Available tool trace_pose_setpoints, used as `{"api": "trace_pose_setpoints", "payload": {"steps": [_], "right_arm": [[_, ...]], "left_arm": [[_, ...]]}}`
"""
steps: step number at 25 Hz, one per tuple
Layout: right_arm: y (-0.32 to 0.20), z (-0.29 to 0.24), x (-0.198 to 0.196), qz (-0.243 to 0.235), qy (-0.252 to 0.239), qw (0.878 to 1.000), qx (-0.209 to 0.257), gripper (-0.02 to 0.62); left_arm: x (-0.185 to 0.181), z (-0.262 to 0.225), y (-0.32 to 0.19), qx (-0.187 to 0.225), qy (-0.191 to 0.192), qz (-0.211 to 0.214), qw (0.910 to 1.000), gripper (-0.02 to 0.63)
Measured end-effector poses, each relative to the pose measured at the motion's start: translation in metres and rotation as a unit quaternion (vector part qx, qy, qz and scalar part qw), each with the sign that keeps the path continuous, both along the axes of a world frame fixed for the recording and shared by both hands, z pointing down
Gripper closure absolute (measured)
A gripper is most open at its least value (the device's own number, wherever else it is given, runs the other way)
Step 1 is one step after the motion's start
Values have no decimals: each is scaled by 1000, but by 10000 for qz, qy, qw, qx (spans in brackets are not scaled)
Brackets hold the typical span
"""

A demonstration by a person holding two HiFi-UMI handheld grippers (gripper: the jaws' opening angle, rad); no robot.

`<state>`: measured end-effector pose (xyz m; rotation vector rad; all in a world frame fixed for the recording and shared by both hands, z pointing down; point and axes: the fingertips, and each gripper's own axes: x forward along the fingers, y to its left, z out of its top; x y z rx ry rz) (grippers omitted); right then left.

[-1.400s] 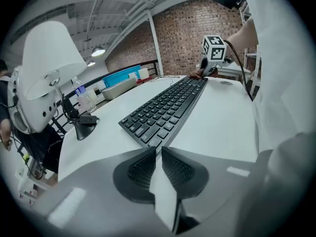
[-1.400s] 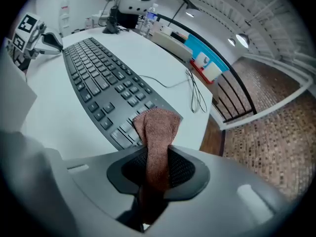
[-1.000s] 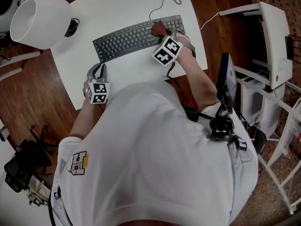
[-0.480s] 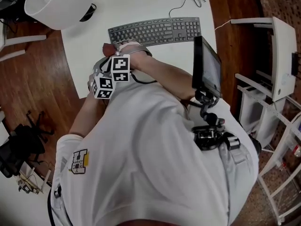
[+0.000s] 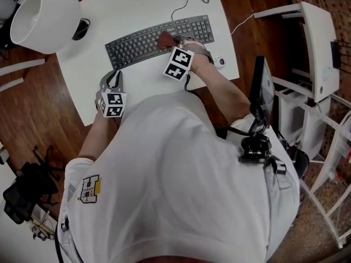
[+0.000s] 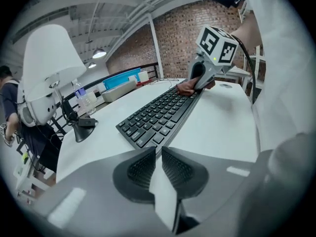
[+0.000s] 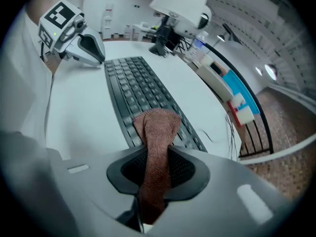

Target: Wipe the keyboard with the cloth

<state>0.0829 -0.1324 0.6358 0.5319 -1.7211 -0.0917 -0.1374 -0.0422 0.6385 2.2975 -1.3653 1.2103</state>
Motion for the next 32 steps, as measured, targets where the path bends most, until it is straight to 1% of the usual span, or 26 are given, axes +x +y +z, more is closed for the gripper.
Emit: {"api": "trace_pose_setpoints", "payload": {"steps": [3,5,8,10,13,16,18,20,22,24,27,32], "right_arm": [[-16,-1,69,750,187,9970,60,508],[-23,-3,110,1110,298,9933,98,508],[-31,-4,163,1438,478,9884,130,508],[-32,-4,178,1482,545,9874,110,508],[-37,-7,180,1337,531,9895,139,508],[-62,-19,165,1108,381,9926,330,508],[-87,-24,146,812,312,9952,441,508],[-109,-25,126,410,340,9974,492,508],[-122,-20,111,90,422,9983,398,508],[-122,-13,104,-57,528,9983,225,508],[-110,-12,106,10,516,9986,88,508],[-64,-13,118,85,489,9988,-43,508]], "left_arm": [[-5,1,-3,-31,-108,-46,9999,569],[-7,1,-4,-50,-177,-102,9998,569],[-5,0,-4,-58,-282,-180,9994,569],[-8,0,-4,-74,-340,-267,9990,569],[-9,0,-3,-75,-390,-384,9985,569],[-9,0,-4,-80,-417,-495,9979,569],[-10,1,-4,-79,-418,-592,9973,569],[-10,1,-5,-69,-414,-689,9967,569],[-9,1,-5,-61,-408,-766,9962,569],[-9,1,-4,-58,-394,-812,9959,569],[-9,1,-6,-25,-354,-810,9961,569],[-11,1,-6,70,-288,-732,9969,569]]}}
